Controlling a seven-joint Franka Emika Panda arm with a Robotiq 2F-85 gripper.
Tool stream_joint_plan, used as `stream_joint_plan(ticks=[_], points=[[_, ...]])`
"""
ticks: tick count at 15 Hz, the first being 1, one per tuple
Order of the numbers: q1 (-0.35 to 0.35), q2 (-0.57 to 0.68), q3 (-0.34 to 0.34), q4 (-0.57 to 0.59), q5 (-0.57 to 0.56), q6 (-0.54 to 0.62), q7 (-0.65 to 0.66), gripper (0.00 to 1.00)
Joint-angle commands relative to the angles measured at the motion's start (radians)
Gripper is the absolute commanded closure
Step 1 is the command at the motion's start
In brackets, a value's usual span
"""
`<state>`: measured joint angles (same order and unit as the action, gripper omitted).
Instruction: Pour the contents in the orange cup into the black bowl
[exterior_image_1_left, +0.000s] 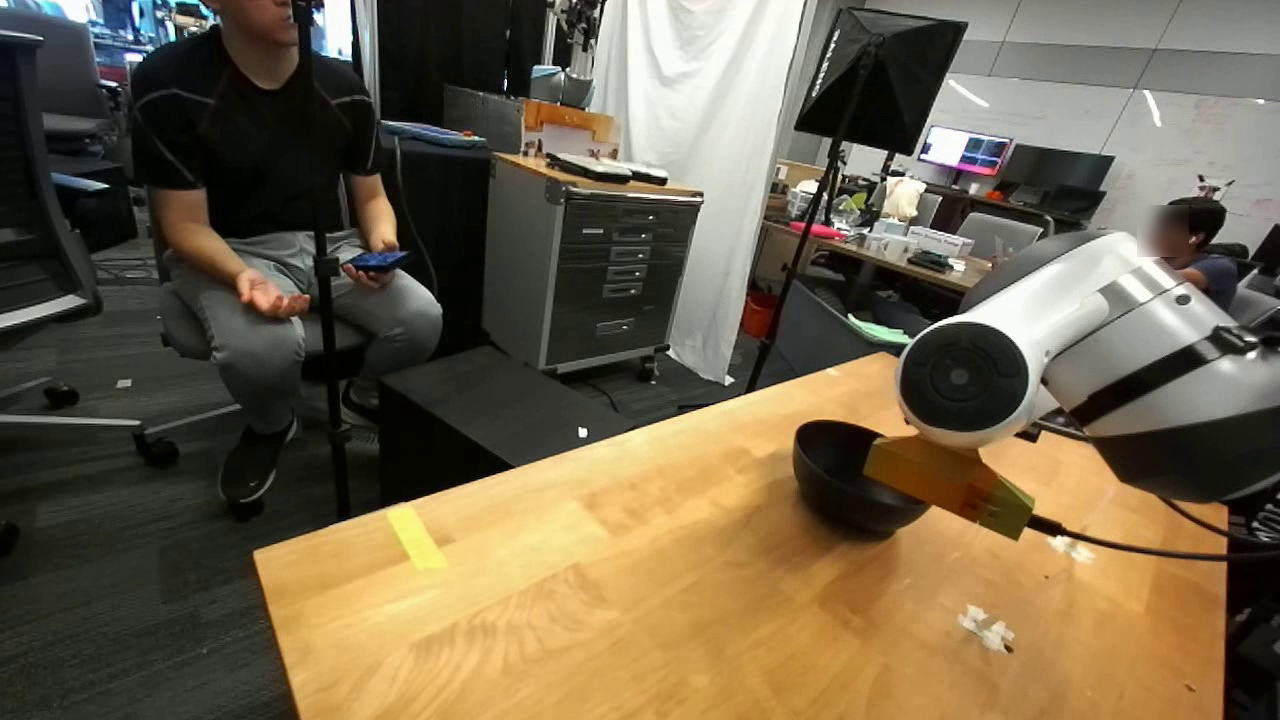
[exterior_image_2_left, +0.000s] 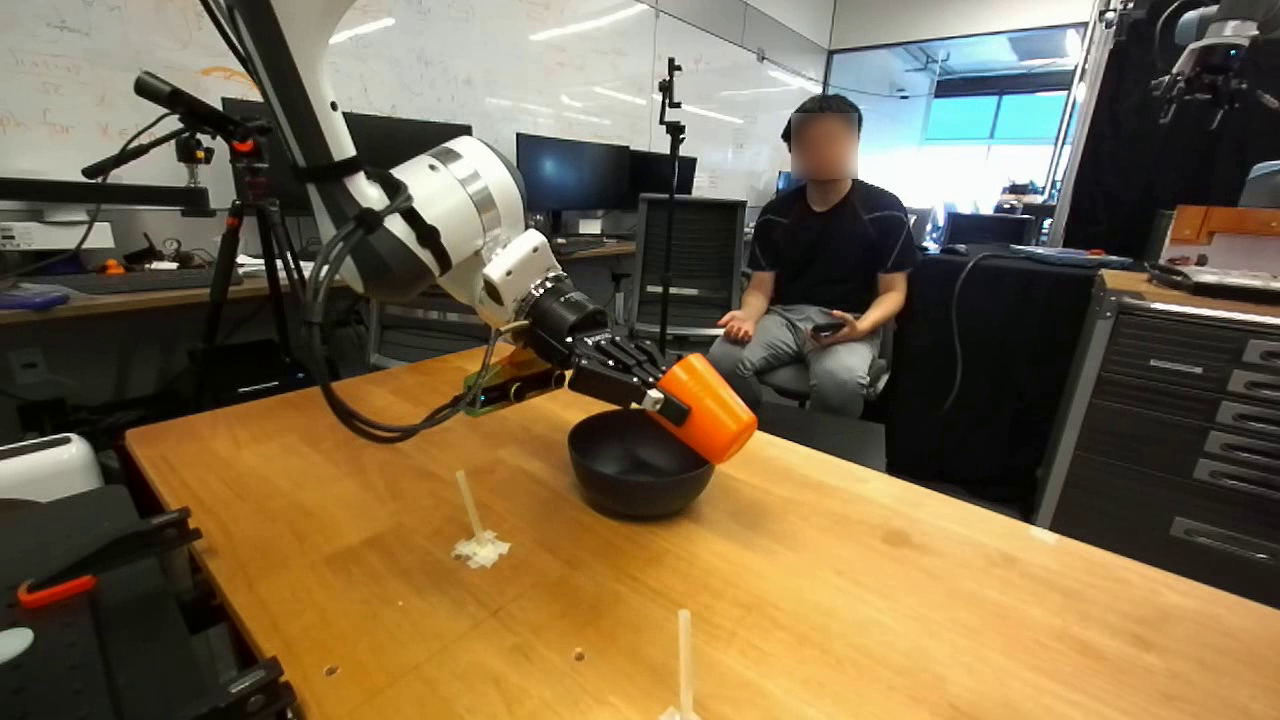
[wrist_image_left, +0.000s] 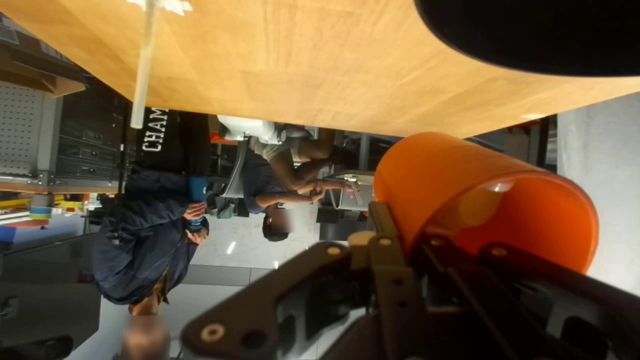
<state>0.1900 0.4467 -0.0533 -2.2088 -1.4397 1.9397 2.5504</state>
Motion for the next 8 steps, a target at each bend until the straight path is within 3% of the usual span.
stream_joint_plan(ticks=[1, 8], points=[[-0.025, 0.006, 0.052, 0.008, -0.021, -0.098, 0.044, 0.99], [-0.022, 0.076, 0.081, 0.078, -0.003, -0.239, 0.085, 0.99]])
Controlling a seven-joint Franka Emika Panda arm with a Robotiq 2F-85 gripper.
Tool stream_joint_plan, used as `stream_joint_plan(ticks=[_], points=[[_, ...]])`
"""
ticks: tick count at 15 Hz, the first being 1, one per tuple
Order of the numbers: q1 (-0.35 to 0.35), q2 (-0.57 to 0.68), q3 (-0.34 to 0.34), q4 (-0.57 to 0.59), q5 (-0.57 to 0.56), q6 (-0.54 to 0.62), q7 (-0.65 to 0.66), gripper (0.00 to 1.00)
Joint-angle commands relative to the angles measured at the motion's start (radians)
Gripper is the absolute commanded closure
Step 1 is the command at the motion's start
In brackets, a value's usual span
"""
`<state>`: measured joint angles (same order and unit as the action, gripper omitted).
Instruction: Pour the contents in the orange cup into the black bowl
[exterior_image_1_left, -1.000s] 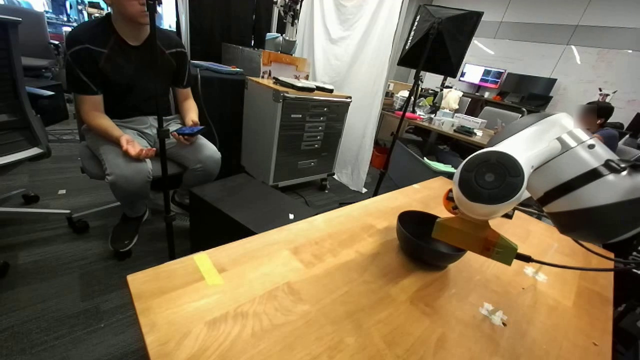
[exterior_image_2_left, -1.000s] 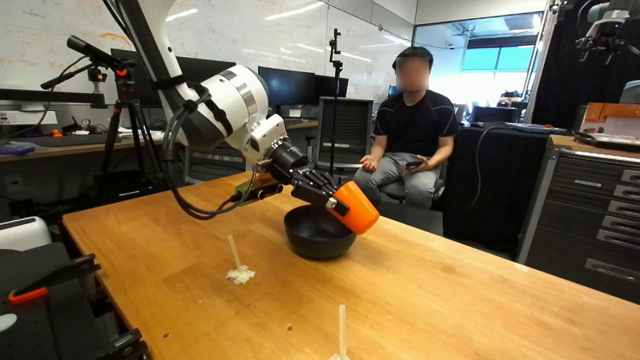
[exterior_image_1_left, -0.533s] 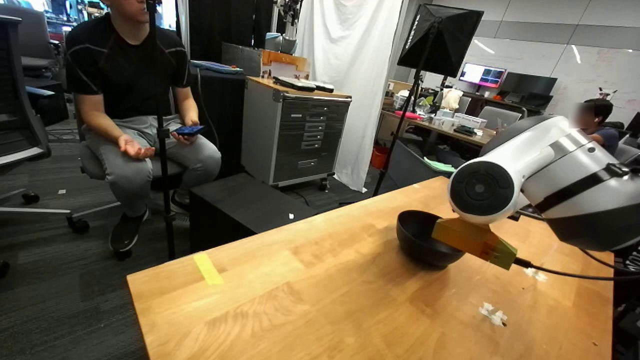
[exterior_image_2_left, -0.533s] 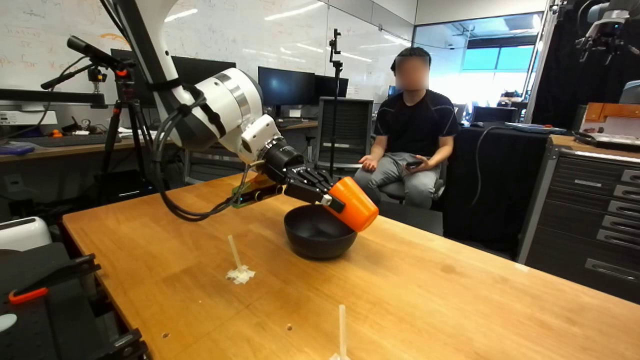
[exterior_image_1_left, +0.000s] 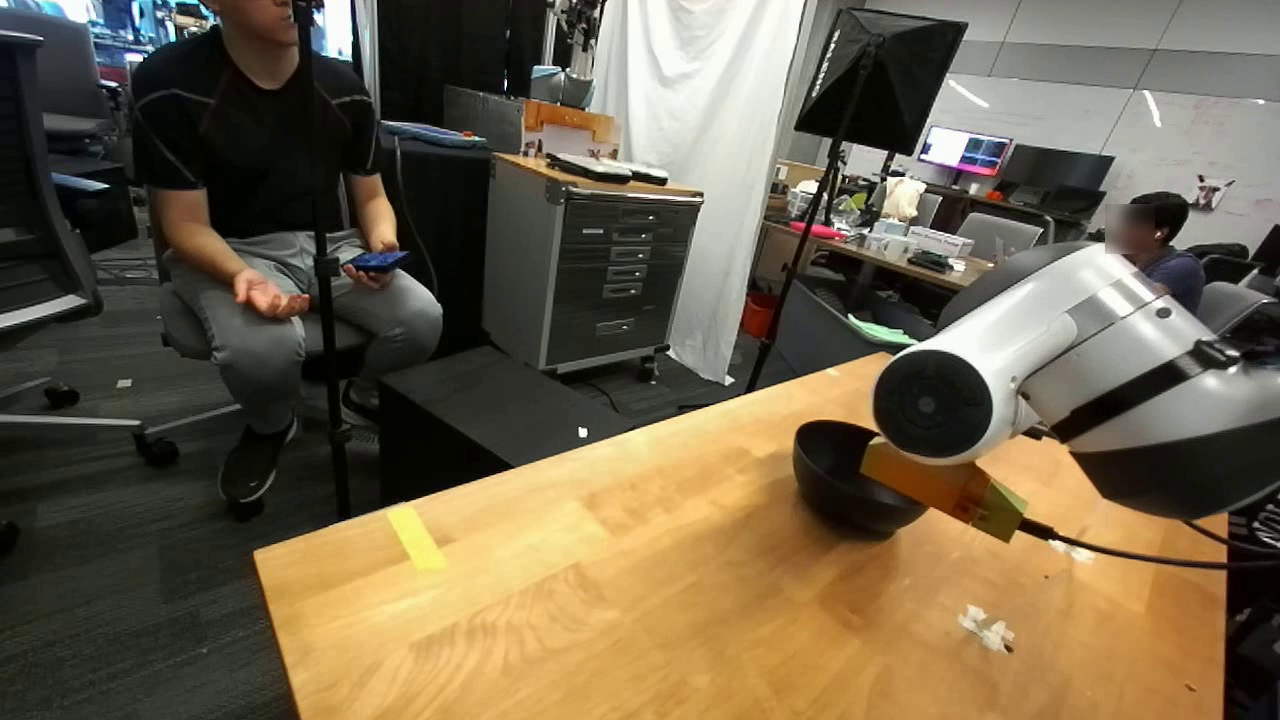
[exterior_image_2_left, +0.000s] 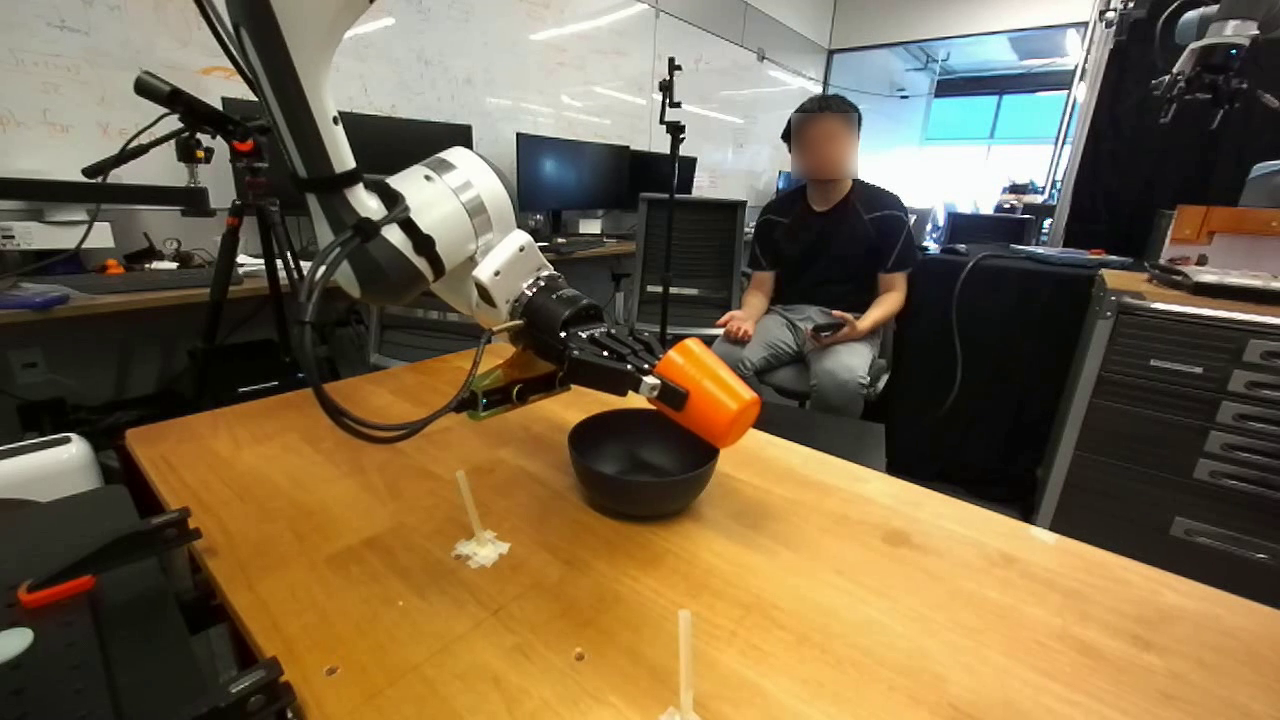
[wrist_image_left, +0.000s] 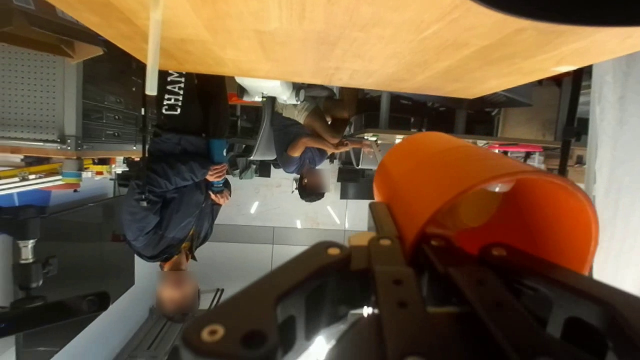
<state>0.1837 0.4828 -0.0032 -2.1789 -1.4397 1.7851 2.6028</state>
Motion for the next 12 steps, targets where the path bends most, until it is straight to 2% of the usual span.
stream_joint_plan(ticks=[1, 12], points=[[-0.015, 0.050, 0.033, 0.058, -0.003, -0.103, 0.042, 0.99], [0.005, 0.207, 0.061, 0.181, -0.002, -0.263, 0.076, 0.99]])
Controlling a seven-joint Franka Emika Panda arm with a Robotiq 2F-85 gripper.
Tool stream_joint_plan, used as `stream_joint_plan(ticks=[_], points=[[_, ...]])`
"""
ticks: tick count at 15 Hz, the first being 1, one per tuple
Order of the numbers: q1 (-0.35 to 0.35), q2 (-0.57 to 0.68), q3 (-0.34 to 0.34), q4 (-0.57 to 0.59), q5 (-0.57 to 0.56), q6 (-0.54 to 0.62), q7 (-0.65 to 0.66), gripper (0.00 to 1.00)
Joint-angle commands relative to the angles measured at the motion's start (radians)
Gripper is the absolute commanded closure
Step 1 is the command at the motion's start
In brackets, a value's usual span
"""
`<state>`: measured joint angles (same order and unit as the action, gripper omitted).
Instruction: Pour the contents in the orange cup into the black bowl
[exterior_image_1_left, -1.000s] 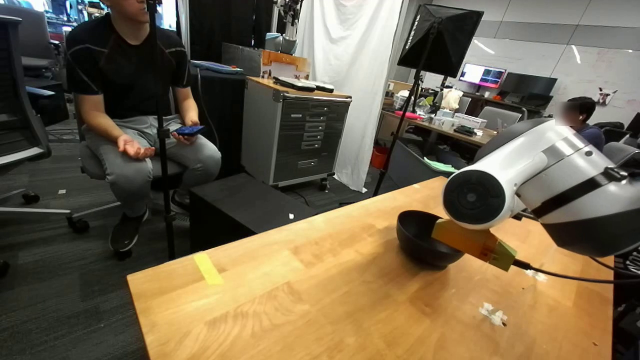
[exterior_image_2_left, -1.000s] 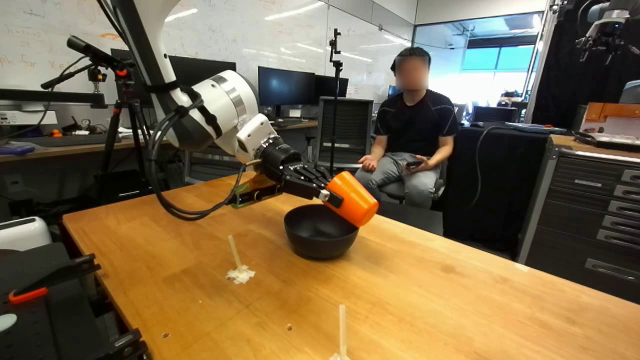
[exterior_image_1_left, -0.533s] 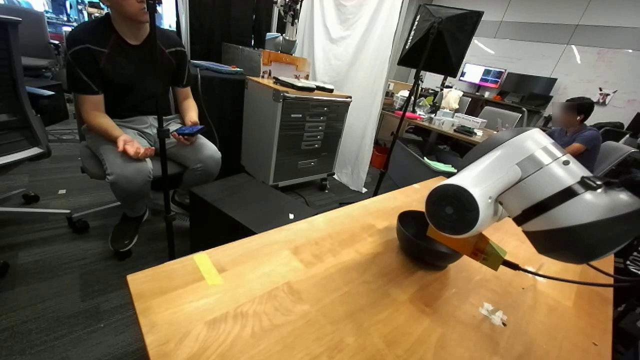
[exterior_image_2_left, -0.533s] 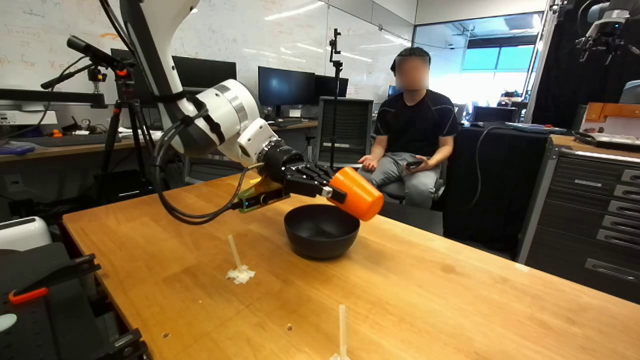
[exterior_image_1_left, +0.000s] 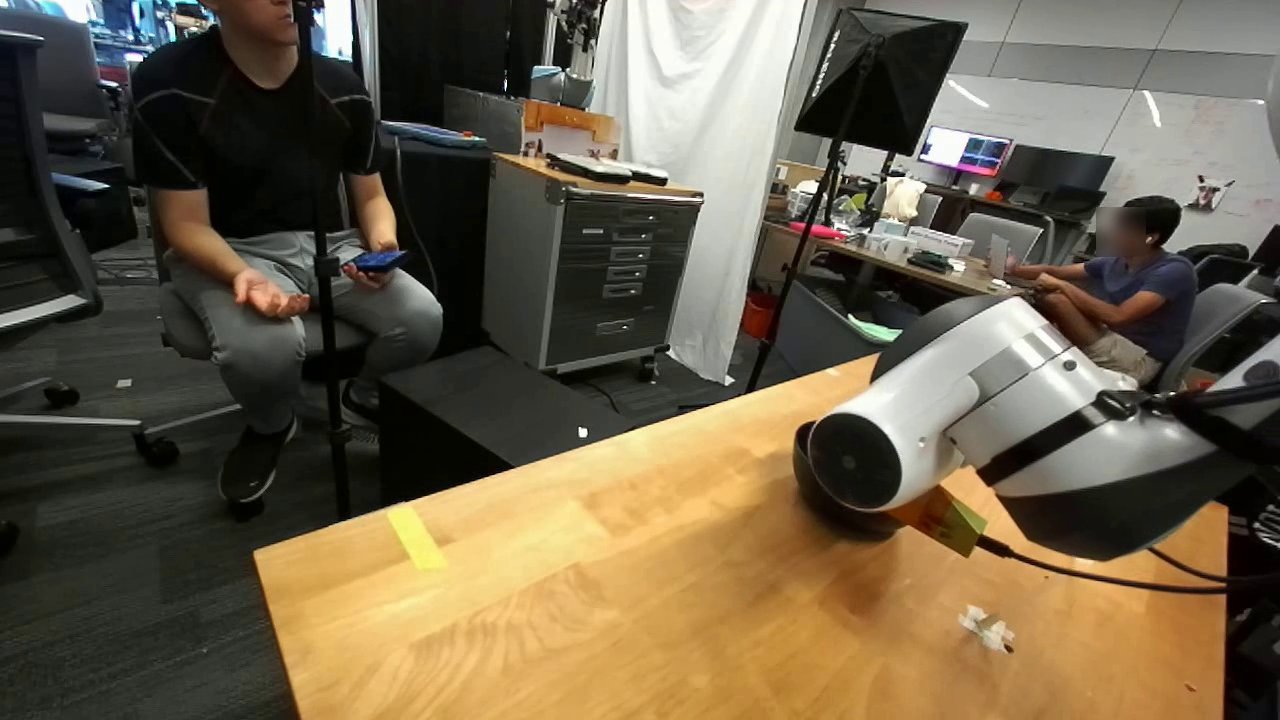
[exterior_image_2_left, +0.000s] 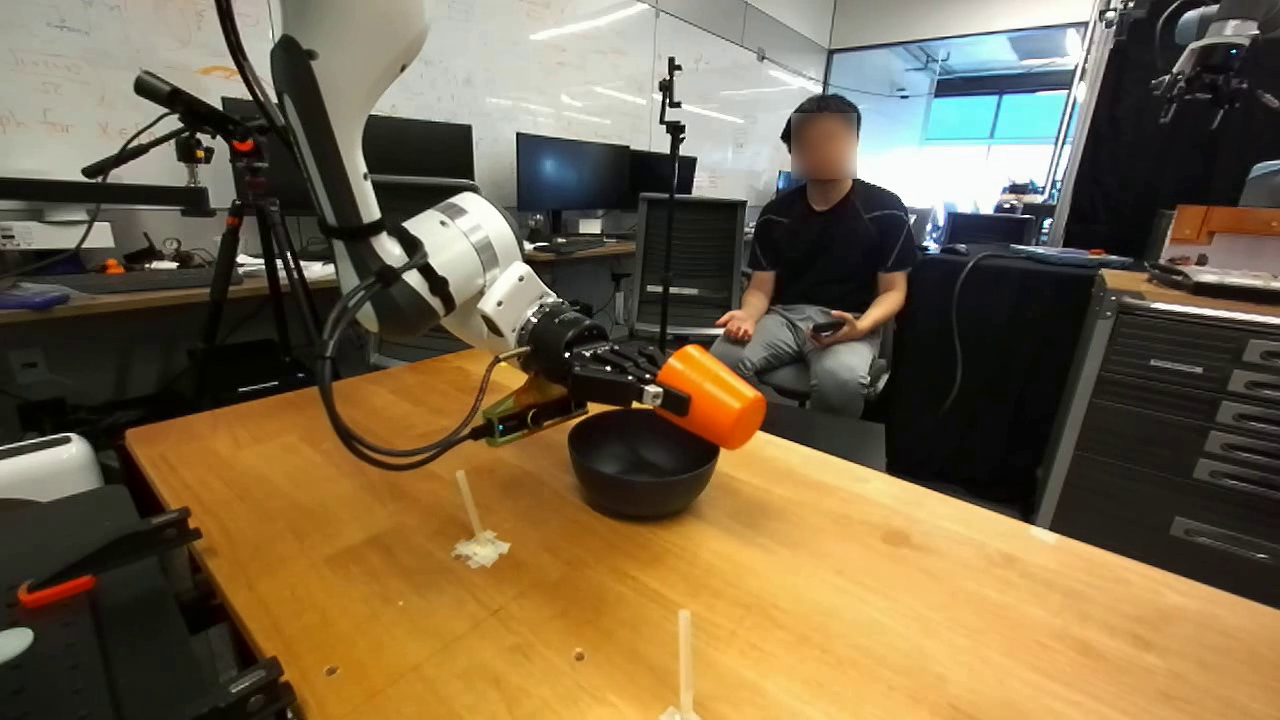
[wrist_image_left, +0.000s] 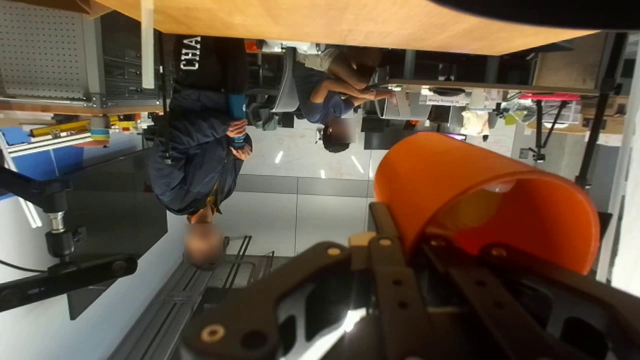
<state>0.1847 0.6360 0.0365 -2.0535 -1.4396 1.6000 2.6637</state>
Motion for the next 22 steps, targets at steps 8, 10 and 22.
stream_joint_plan(ticks=[8, 10, 22], points=[[0.025, 0.111, 0.046, 0.101, -0.005, -0.177, 0.046, 0.99], [0.021, 0.107, 0.054, 0.092, -0.008, -0.173, 0.044, 0.99], [-0.029, -0.003, 0.066, -0.015, -0.018, -0.056, 0.027, 0.99]])
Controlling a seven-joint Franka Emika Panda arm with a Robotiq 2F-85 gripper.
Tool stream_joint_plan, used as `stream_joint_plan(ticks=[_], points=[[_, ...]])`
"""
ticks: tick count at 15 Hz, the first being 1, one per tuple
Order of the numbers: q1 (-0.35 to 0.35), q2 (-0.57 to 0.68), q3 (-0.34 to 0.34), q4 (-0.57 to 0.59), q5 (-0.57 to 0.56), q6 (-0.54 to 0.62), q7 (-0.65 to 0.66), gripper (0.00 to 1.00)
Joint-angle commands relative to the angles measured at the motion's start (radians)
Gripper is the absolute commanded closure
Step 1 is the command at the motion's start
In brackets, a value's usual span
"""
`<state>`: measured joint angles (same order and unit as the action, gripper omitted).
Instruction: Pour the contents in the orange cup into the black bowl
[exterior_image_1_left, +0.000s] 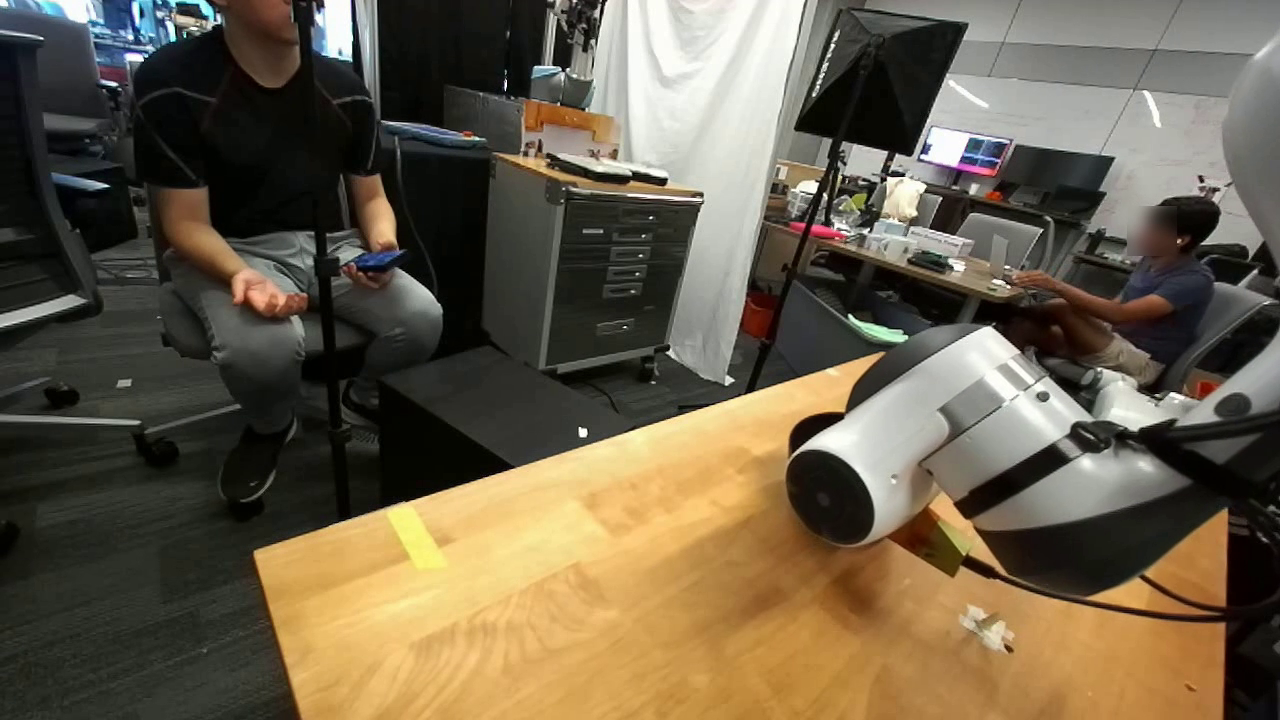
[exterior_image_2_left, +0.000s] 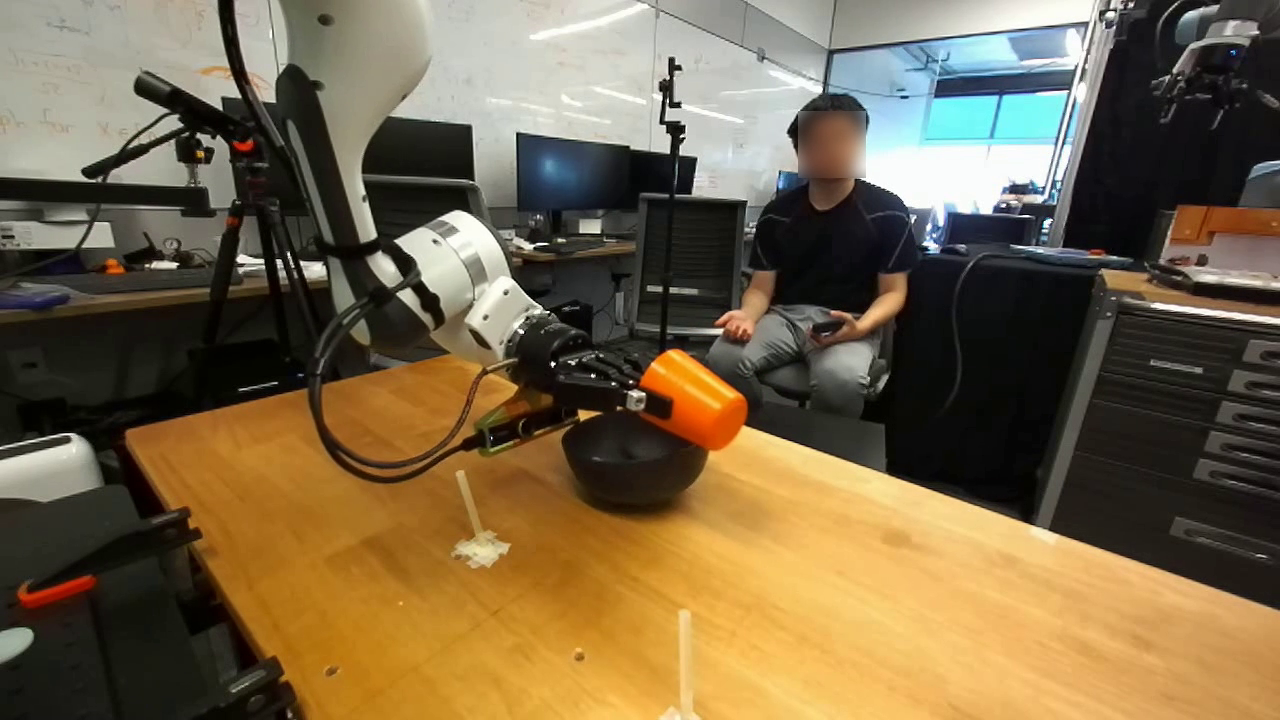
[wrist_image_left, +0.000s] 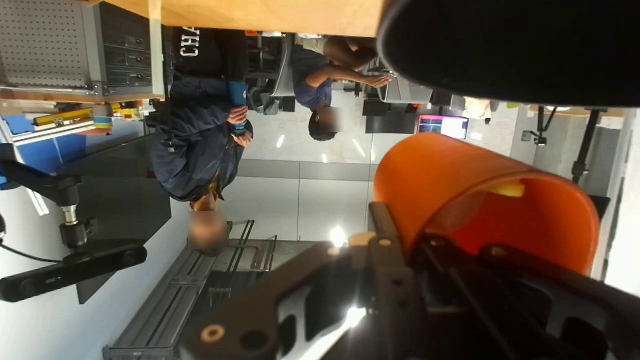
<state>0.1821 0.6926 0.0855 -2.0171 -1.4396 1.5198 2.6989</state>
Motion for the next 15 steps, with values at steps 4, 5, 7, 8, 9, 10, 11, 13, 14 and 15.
stream_joint_plan(ticks=[4, 5, 7, 8, 9, 10, 11, 13, 14, 15], points=[[-0.029, -0.067, 0.012, -0.048, -0.011, 0.010, -0.012, 0.99], [-0.027, -0.061, 0.010, -0.038, -0.006, -0.002, -0.017, 0.99], [-0.023, -0.039, 0.004, -0.011, 0.006, -0.037, -0.027, 0.99], [-0.021, -0.029, 0.002, 0.000, 0.009, -0.051, -0.029, 0.99], [-0.021, -0.023, 0.002, 0.007, 0.009, -0.060, -0.028, 0.99], [-0.019, -0.016, 0.001, 0.014, 0.009, -0.070, -0.028, 0.99], [-0.018, -0.011, 0.002, 0.018, 0.009, -0.080, -0.029, 0.99], [-0.014, 0.003, 0.001, 0.031, 0.012, -0.105, -0.025, 0.99], [-0.013, 0.009, 0.001, 0.036, 0.012, -0.115, -0.024, 0.99], [-0.010, 0.016, 0.002, 0.043, 0.012, -0.129, -0.022, 0.99]])
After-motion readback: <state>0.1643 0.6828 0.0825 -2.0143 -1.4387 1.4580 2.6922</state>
